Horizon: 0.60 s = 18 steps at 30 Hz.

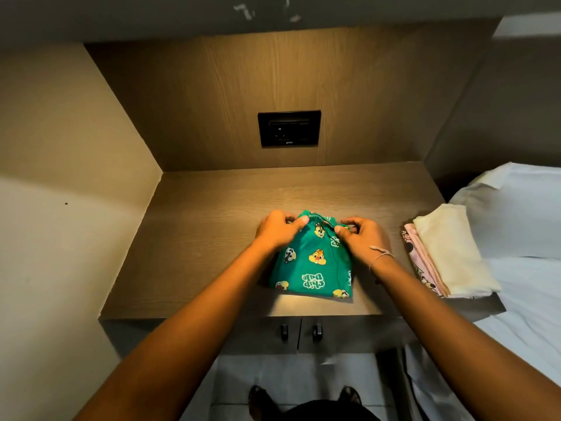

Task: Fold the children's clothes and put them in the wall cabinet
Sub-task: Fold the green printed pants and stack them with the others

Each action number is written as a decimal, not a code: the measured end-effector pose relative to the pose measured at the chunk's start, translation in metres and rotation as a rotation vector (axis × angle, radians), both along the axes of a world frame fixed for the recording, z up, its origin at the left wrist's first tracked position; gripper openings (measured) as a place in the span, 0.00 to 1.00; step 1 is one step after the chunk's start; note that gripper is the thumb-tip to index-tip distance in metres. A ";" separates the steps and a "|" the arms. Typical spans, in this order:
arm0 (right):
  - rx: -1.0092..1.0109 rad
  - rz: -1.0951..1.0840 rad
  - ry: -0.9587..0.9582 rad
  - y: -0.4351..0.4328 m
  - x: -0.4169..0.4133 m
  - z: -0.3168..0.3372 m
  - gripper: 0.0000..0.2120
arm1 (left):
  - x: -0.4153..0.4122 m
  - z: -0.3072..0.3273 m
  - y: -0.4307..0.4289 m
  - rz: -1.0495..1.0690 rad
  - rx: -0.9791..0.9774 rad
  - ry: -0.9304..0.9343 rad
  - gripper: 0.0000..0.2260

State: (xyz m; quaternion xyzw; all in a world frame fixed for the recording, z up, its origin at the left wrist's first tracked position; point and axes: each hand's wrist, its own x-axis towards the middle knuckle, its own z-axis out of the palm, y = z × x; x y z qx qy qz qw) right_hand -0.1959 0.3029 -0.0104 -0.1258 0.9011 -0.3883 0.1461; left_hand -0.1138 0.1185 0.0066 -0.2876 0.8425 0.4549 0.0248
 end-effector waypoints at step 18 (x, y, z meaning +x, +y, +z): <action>0.106 -0.098 -0.042 -0.001 0.051 -0.012 0.14 | 0.023 -0.025 0.016 0.128 0.037 -0.063 0.06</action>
